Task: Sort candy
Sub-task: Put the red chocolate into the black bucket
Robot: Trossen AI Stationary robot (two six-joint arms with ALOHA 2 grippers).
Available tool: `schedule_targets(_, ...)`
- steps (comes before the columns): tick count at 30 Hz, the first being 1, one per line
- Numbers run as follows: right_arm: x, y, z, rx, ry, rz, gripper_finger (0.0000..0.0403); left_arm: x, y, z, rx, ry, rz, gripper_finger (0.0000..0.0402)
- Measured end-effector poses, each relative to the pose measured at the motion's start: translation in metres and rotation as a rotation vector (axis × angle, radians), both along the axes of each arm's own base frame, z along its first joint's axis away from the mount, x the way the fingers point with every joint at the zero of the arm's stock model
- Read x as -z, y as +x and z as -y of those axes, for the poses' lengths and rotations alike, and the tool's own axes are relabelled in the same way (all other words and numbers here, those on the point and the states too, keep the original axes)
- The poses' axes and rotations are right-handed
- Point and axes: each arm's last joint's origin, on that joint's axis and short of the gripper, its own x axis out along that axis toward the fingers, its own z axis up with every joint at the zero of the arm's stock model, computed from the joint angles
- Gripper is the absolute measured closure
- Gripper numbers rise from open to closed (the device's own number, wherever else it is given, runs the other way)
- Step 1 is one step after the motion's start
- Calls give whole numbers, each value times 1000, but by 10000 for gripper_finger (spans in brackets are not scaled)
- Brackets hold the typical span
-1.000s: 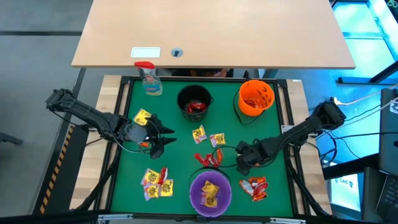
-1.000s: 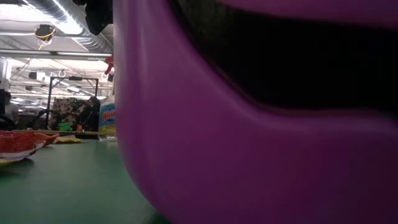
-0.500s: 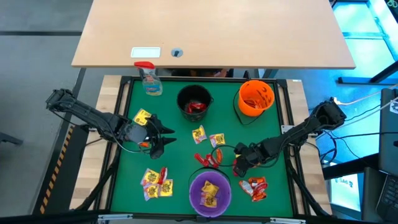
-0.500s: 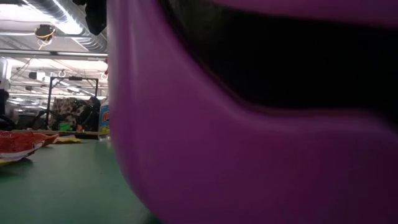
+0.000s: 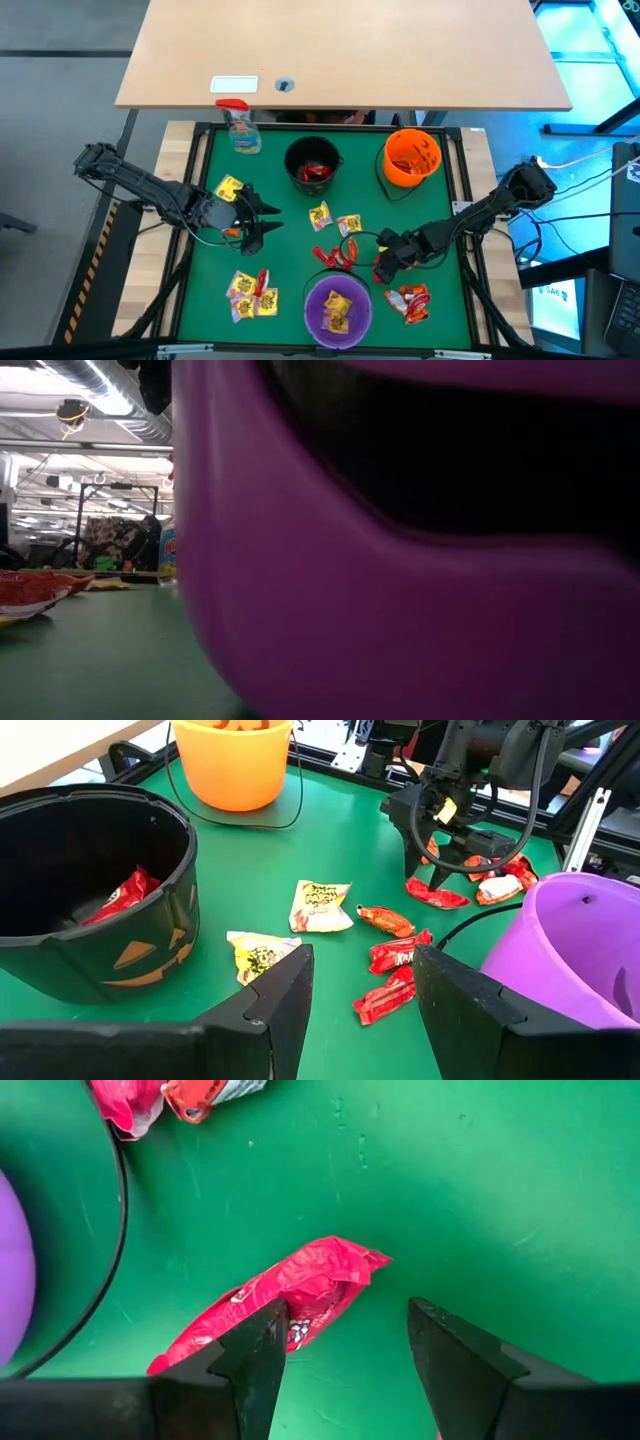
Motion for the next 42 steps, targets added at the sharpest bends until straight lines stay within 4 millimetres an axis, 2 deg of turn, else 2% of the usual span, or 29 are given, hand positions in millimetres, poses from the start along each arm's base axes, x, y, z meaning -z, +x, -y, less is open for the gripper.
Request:
schedule_targets(27, -4, 3, 3, -82, -150, 95, 194, 0, 0, 0, -37, -44, 13, 239)
schedule_targets(32, 4, 0, 4, -77, -143, 109, 195, 0, 0, 0, -48, -67, 18, 239)
schedule_targets(36, 9, -1, 5, -81, -130, 144, 225, 0, 0, 0, -51, -72, 19, 239)
schedule_targets(42, 10, -1, 4, -126, -131, 156, 322, 0, 0, 0, -51, -73, 19, 239)
